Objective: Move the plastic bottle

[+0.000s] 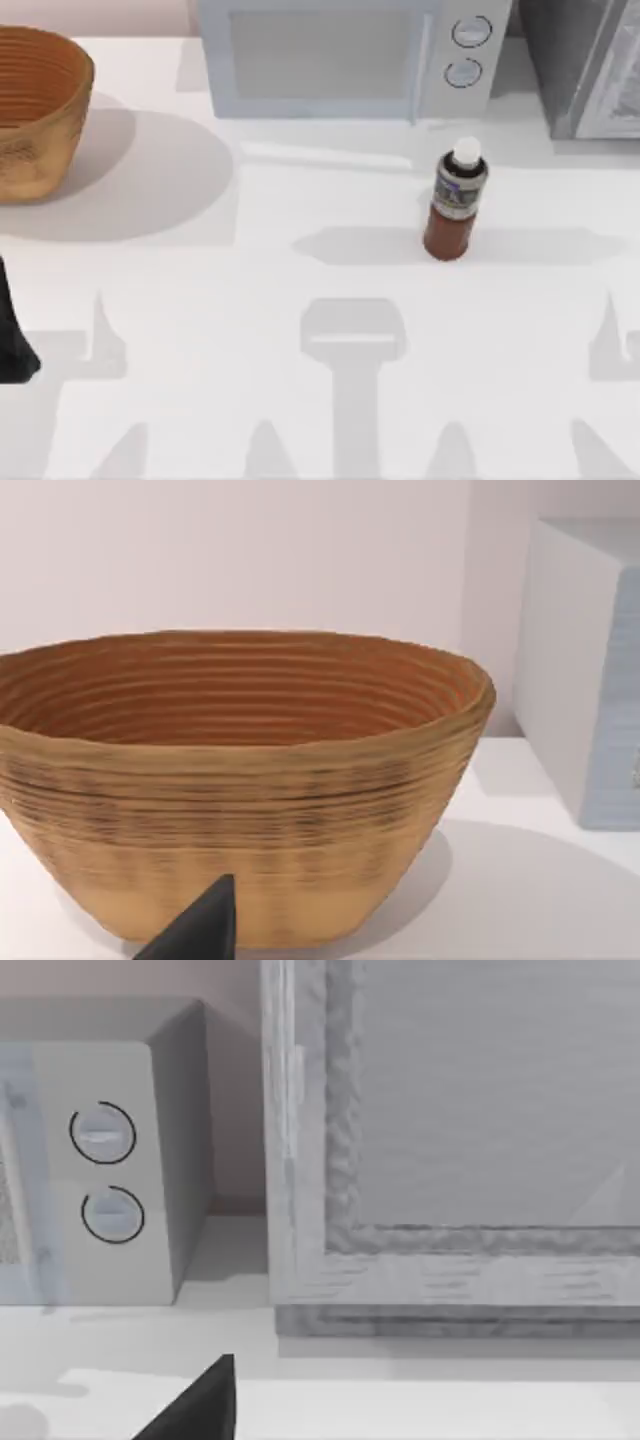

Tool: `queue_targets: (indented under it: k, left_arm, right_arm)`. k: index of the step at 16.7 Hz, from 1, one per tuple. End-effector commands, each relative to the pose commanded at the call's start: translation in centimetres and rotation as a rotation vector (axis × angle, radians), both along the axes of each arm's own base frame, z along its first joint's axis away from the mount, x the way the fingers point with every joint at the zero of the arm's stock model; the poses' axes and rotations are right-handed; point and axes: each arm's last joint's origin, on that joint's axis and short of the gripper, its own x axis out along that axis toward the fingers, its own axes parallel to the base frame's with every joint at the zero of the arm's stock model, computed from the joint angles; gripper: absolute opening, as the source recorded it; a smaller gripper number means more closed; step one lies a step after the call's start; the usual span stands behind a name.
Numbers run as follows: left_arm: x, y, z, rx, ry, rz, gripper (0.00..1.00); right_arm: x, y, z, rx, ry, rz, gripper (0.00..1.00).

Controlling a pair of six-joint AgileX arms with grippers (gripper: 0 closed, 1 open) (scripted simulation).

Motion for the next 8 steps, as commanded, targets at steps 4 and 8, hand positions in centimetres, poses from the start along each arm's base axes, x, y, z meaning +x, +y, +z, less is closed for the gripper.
queue_targets:
  k: [4, 8]
  left_arm:
    - [0.1, -0.1, 0.3, -0.001, -0.001, -0.012, 1.0]
    - [1.1, -0.8, 1.9, -0.003, -0.002, -0.076, 1.0]
  right_arm:
    - [0.0, 0.0, 0.0, 0.0, 0.0, 0.0, 1.0]
    - [0.0, 0.0, 0.0, 0.0, 0.0, 0.0, 1.0]
